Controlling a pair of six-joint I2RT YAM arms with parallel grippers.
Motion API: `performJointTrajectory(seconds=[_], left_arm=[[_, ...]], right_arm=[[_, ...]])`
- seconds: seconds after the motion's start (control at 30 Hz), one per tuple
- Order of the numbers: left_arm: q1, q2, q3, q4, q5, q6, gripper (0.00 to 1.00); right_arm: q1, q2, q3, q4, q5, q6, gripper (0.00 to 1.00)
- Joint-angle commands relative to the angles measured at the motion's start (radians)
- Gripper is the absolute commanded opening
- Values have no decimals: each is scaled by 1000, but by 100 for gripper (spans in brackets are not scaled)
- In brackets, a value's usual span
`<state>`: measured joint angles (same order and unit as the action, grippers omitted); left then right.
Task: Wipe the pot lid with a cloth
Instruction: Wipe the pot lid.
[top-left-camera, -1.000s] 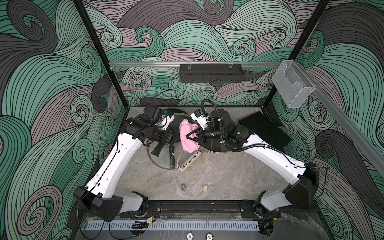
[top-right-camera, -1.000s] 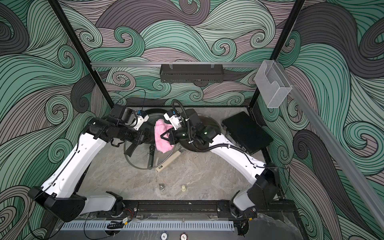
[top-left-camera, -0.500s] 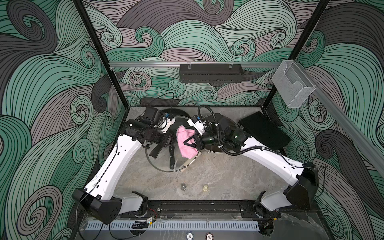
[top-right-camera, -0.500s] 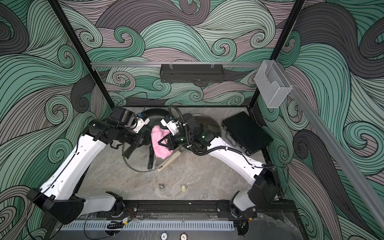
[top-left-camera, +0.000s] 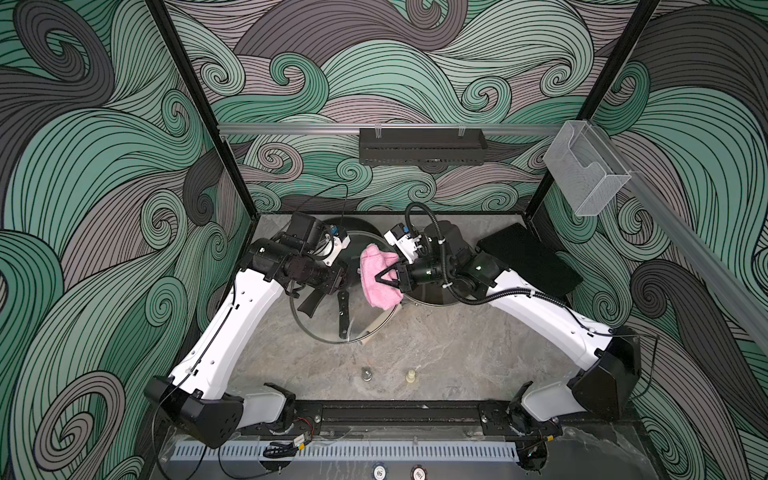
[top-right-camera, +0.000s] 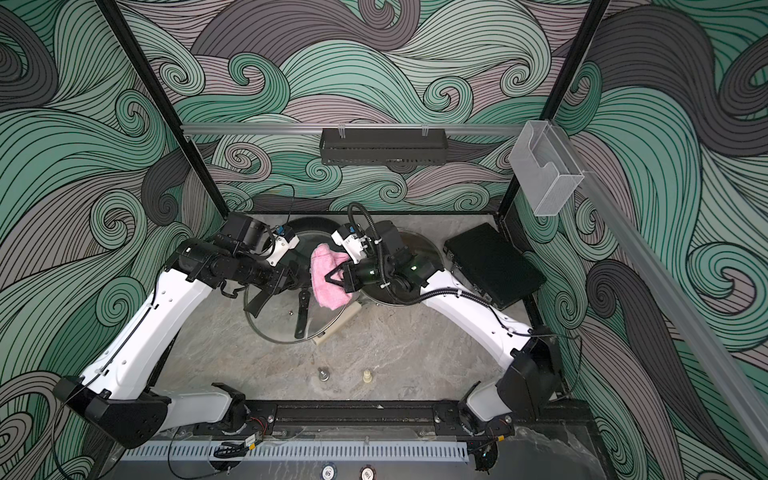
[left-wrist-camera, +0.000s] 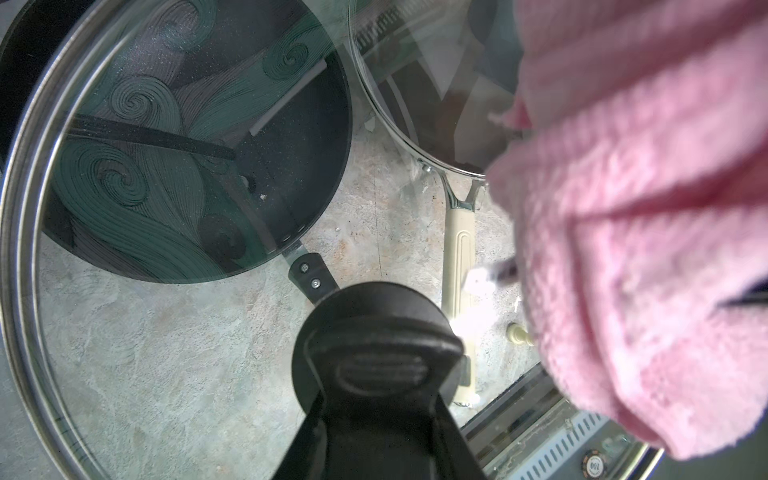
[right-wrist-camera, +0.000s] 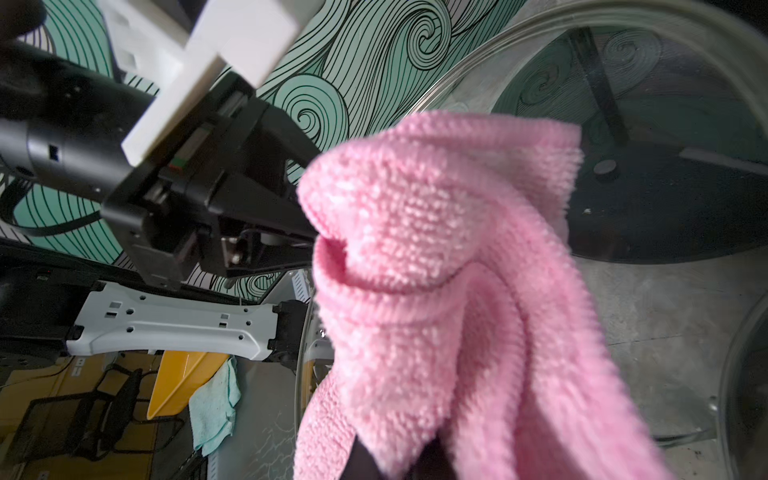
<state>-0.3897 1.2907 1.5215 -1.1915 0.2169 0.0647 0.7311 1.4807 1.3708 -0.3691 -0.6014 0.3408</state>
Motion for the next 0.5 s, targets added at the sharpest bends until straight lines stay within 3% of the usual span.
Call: performJointTrajectory(seconds=[0.0, 0.3, 0.47], left_arm=[[-8, -68, 43, 69, 62, 22, 0], [-8, -37, 65, 85, 57, 32, 0], [-15, -42, 62, 90, 80, 52, 0]], right_arm=[[-9, 1, 22, -53, 2, -28, 0], [72, -44, -42, -63, -36, 5, 0], [56, -50, -71, -70, 10, 14, 0]])
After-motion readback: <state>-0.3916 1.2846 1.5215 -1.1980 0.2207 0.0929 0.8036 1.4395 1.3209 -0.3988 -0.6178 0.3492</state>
